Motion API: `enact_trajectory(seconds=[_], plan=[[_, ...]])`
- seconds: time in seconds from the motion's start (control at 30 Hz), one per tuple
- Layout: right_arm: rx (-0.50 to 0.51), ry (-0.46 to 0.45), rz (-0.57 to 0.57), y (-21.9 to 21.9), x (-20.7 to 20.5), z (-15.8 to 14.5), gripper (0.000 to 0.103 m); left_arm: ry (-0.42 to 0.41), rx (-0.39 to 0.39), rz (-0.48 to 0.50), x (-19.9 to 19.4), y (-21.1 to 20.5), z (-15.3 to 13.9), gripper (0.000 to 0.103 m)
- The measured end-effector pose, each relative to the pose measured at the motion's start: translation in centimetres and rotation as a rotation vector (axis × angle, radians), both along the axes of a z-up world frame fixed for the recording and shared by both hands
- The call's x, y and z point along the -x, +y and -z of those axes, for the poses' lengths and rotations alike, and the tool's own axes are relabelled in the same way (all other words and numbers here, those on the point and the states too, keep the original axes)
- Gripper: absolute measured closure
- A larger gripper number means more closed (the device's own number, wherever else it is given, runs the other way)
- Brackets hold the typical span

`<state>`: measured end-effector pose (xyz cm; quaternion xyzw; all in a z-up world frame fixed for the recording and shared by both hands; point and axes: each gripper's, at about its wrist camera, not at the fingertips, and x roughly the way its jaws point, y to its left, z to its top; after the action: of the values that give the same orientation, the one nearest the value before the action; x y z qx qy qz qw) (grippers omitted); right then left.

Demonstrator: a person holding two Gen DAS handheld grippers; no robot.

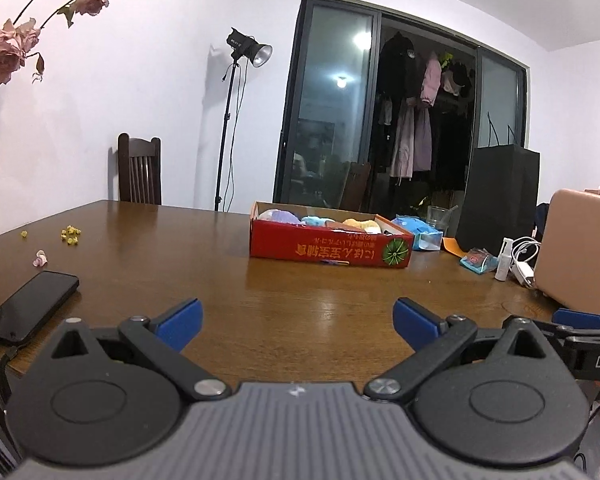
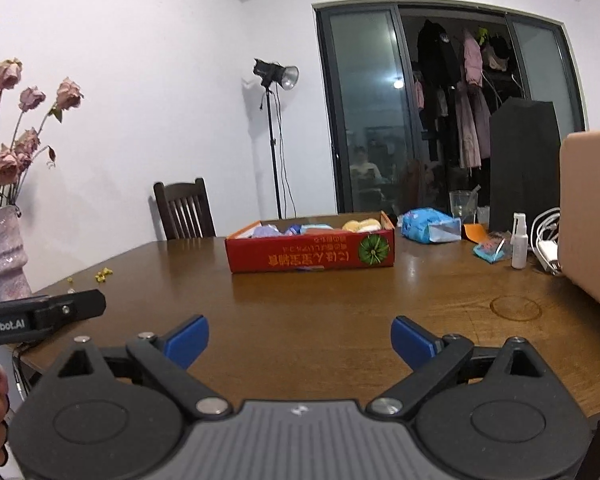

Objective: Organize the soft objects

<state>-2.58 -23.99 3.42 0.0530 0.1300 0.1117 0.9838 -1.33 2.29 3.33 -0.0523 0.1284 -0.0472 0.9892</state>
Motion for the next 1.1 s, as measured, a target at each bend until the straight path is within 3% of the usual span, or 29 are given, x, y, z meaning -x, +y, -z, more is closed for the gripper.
enact_trajectory(seconds=[1.1], plan=[[0.006,0.009,-0.019,0.53,-0.15,0.57,0.005,0.012,-0.022,0.015,-0.63,-0.36,0.20,0.000]])
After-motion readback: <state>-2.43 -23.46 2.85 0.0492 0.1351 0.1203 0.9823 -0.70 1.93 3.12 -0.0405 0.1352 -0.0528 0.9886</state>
